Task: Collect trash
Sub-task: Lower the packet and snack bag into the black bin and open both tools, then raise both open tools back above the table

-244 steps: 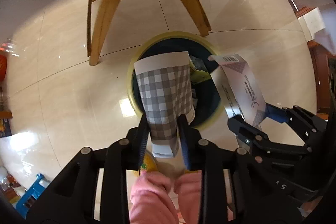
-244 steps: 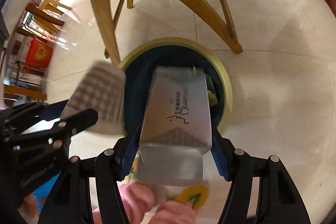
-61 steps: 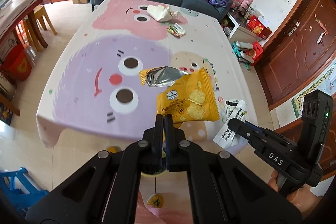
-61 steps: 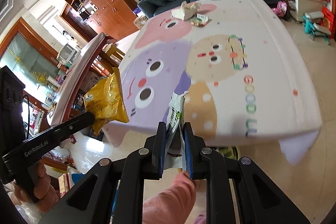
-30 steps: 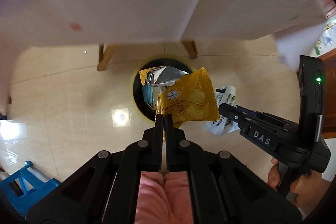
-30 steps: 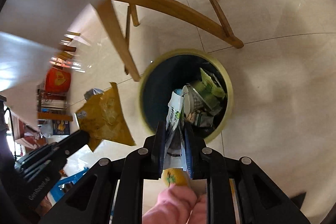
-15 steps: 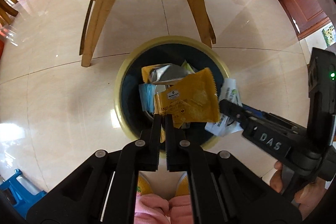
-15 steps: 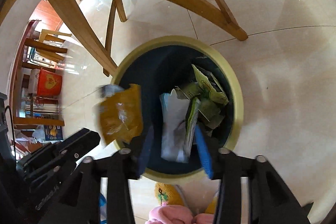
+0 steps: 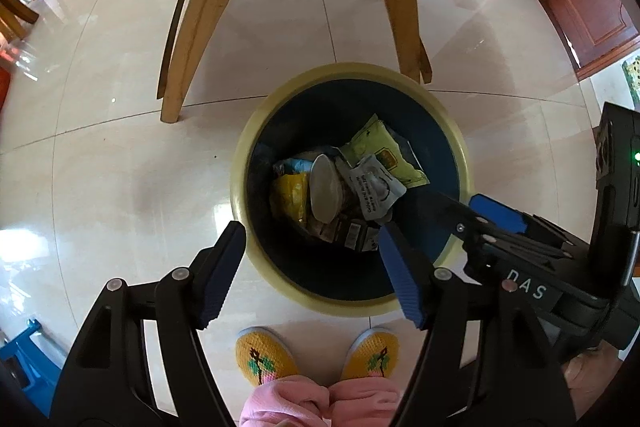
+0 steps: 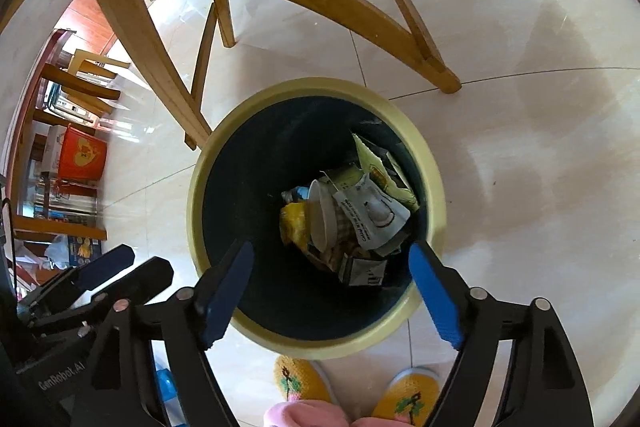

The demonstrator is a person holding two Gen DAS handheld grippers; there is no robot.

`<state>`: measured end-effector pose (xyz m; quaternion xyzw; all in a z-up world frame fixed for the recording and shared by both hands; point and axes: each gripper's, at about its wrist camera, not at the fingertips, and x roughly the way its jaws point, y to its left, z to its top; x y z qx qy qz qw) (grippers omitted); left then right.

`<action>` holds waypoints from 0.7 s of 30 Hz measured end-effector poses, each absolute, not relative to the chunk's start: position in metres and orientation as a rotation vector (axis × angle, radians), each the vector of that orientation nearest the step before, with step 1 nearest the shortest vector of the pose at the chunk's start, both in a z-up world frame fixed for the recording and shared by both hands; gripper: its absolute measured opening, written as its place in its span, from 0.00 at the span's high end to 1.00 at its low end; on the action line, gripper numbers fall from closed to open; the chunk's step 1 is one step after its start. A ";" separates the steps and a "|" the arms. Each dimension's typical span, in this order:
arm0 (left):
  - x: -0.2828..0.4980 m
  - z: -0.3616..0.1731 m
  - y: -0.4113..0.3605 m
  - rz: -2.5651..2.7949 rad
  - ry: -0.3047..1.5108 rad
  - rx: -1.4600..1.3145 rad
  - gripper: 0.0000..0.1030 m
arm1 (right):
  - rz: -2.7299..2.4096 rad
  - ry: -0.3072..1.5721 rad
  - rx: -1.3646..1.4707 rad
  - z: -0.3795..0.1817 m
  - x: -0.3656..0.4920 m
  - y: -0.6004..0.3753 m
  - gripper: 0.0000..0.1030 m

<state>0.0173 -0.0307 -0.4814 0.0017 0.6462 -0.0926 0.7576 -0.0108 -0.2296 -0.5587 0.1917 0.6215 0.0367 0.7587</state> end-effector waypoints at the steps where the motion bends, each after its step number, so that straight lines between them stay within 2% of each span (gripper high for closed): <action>1: 0.016 -0.480 -0.030 -0.199 1.408 0.003 0.36 | 0.079 1.356 0.416 -0.556 -0.012 -0.230 0.19; 7: 0.010 -0.463 -0.029 -0.188 1.402 0.003 0.36 | 0.052 1.380 0.439 -0.526 -0.027 -0.239 0.18; 11: 0.003 -0.443 -0.026 -0.173 1.418 0.006 0.36 | 0.051 1.390 0.449 -0.487 -0.040 -0.241 0.15; 13: -0.002 -0.427 -0.025 -0.168 1.425 0.003 0.36 | 0.052 1.394 0.446 -0.465 -0.046 -0.241 0.12; 21: -0.020 -0.330 -0.022 -0.175 1.412 -0.006 0.36 | 0.080 1.372 0.424 -0.347 -0.064 -0.238 0.11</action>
